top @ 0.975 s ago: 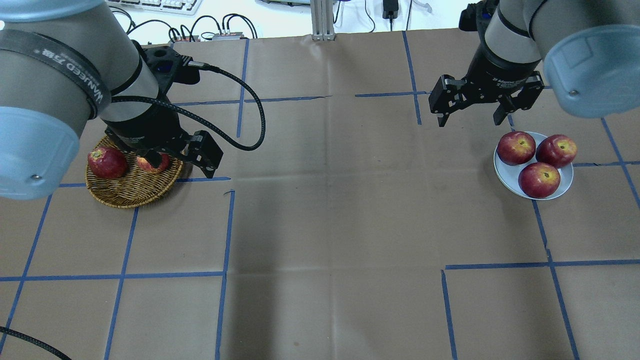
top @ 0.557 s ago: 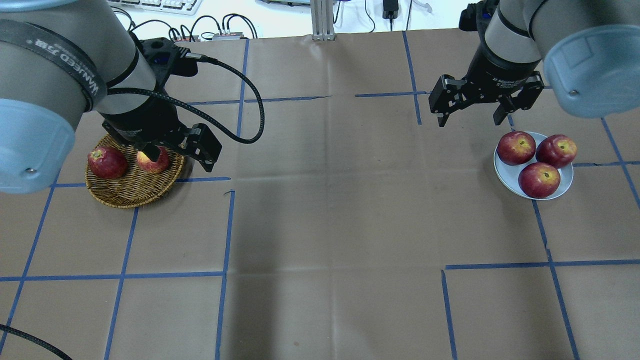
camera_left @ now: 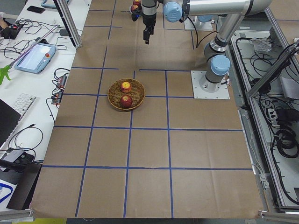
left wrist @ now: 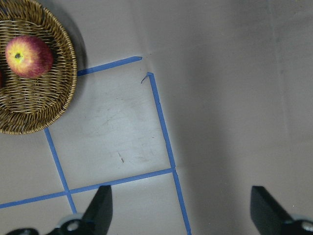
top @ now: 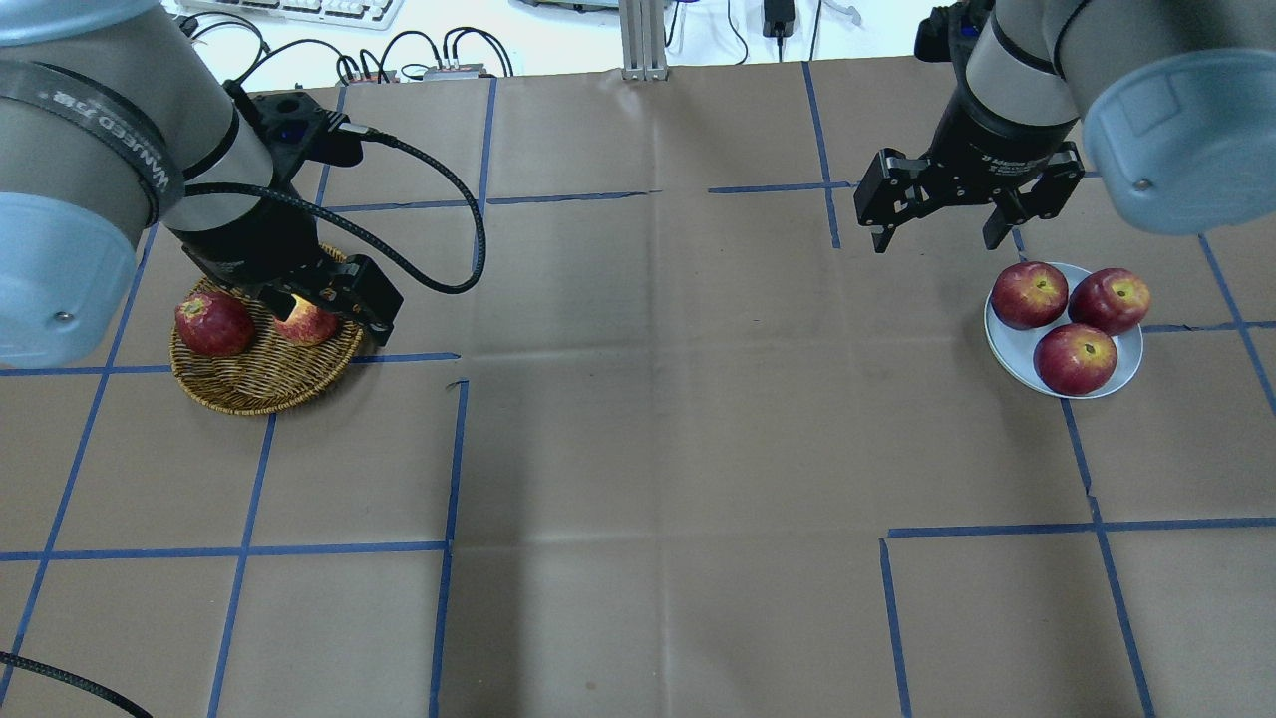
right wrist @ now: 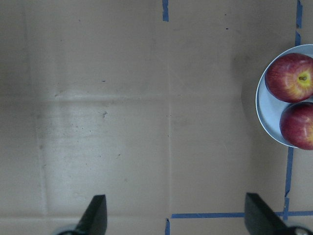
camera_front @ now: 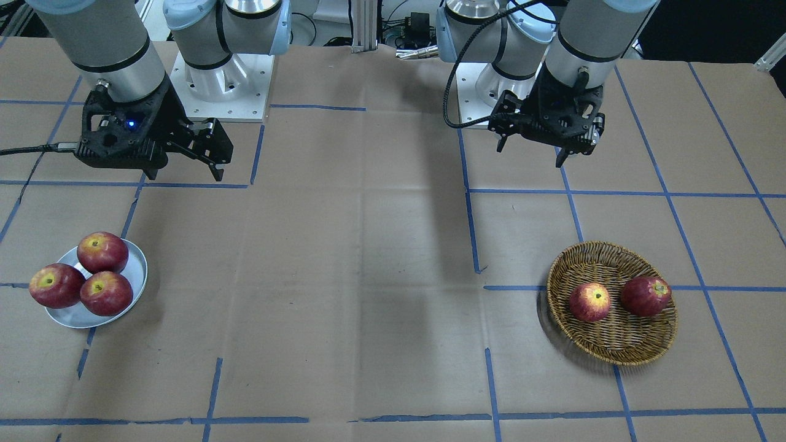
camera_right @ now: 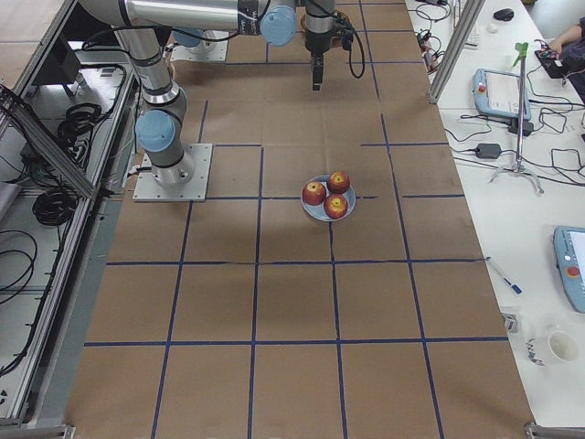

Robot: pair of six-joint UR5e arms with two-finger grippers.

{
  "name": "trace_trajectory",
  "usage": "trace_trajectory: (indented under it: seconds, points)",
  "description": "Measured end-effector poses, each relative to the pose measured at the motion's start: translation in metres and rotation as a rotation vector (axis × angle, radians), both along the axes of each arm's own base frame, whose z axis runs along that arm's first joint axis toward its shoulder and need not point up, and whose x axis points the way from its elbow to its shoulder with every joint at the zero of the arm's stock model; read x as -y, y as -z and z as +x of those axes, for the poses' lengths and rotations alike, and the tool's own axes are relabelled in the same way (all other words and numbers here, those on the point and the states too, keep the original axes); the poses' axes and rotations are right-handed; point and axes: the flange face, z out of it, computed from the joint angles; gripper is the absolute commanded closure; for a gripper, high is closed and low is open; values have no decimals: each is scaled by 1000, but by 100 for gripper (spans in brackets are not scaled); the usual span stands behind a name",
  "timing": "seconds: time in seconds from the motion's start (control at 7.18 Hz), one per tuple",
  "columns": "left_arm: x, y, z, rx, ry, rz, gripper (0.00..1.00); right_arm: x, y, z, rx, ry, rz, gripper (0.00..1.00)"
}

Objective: Transfer apple from basket to plate
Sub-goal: 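Close the left gripper on the yellow-red apple in the basket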

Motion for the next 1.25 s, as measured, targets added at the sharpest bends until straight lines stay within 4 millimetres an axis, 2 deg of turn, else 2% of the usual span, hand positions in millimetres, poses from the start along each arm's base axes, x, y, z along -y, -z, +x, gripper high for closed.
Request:
trace_trajectory:
  seconds: [0.28,0.7,0.98,1.25]
  points:
    - [38,41,44,-5,15,4,1,0,0,0,1,1,0,0]
    - [99,124,120,-4,-21,-13,1,0,0,0,3,1,0,0]
    - [127,167,145,6,13,-41,1,0,0,0,4,2,-1,0]
    - [143,192,153,8,56,-53,1,0,-1,0,4,2,-1,0]
